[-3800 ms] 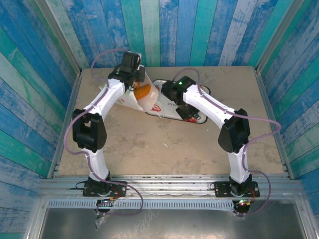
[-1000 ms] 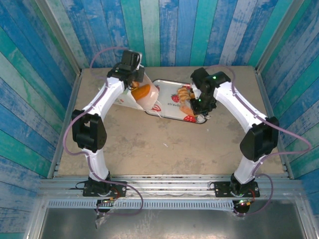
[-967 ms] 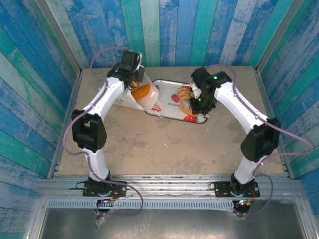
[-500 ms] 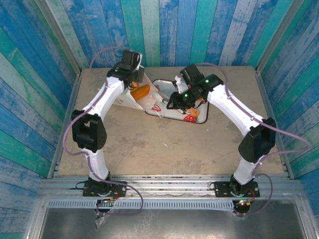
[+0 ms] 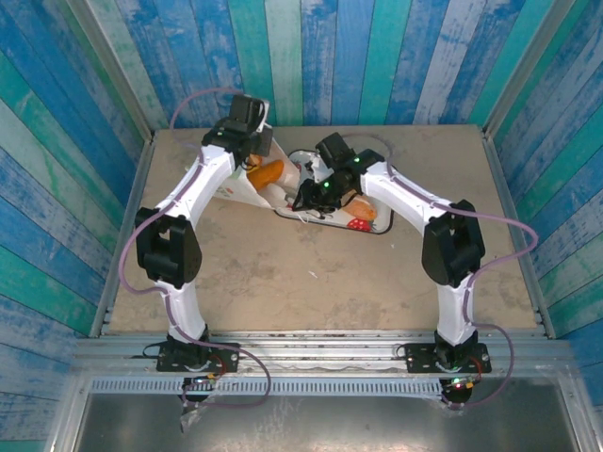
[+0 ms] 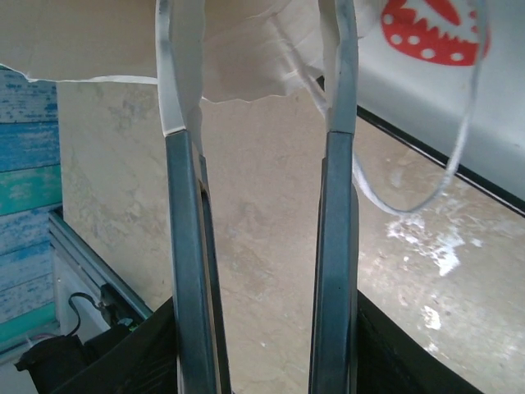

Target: Take the fake bread out of the paper bag

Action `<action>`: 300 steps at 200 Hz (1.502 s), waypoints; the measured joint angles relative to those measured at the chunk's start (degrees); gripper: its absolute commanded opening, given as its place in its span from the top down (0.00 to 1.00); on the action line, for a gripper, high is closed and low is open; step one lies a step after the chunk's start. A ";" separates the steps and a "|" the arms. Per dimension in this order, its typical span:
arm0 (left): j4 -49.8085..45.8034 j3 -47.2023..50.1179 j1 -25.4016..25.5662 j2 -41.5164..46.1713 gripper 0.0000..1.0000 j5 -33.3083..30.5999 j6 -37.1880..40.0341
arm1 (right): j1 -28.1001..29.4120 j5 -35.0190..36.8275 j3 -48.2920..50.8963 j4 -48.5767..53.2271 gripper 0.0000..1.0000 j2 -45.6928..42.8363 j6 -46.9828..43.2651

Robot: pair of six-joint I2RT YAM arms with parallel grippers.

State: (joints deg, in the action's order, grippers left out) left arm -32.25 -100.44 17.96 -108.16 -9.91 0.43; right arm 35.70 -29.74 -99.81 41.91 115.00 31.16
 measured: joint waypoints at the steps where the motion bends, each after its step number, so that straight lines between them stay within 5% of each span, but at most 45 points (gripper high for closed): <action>1: 0.00 0.00 0.00 0.00 0.99 0.00 0.00 | 0.04 -0.07 -0.09 -0.04 0.51 0.15 0.07; 257: 0.04 0.59 -0.13 0.00 1.00 1.49 -0.02 | -0.63 -3.76 -17.25 -3.02 0.42 16.81 6.58; 300: 0.04 0.59 -0.20 0.00 0.99 1.49 0.00 | -0.63 -3.69 -18.12 -3.37 0.63 18.27 7.23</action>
State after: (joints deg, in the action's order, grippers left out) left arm -32.21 -99.85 17.76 -108.16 -8.43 0.43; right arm 35.07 -33.43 -117.93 38.54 133.27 38.39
